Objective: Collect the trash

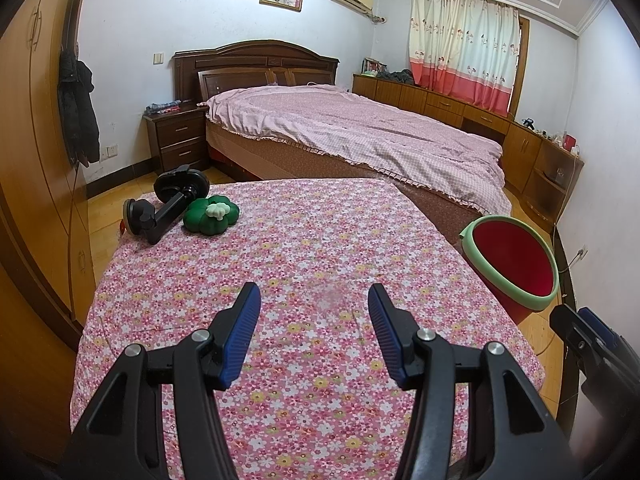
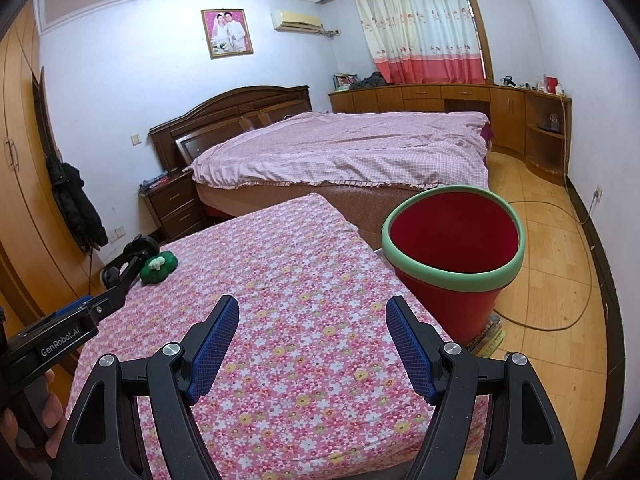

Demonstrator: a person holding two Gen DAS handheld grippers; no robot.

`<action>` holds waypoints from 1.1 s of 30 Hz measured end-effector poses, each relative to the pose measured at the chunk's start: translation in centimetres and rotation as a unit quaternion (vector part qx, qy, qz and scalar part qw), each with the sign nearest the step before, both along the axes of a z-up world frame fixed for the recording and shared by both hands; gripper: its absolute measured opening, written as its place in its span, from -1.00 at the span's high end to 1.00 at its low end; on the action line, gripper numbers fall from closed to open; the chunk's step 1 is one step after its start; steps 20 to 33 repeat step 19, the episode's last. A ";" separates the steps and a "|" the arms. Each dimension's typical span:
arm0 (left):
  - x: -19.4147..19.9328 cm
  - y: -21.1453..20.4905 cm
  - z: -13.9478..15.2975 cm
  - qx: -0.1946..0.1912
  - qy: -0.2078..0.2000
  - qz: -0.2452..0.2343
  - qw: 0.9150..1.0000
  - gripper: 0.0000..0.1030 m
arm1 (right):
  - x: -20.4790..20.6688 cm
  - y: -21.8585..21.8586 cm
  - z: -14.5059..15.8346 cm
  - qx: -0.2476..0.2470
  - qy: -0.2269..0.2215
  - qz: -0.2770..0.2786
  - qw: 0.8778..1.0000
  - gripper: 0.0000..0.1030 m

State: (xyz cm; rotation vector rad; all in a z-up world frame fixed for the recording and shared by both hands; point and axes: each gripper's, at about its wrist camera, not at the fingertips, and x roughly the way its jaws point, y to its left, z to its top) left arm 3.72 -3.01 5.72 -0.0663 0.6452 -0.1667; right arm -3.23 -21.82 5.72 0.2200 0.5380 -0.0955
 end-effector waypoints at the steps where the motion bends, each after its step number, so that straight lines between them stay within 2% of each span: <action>1: 0.0 0.0 0.0 0.000 0.000 0.000 1.000 -0.09 | 0.0 0.0 -0.1 0.000 0.000 0.000 1.000 -0.50; 33: 0.0 0.0 0.3 0.003 -0.003 -0.001 1.000 -0.09 | -0.1 -0.2 0.0 0.002 -0.001 -0.004 1.000 -0.50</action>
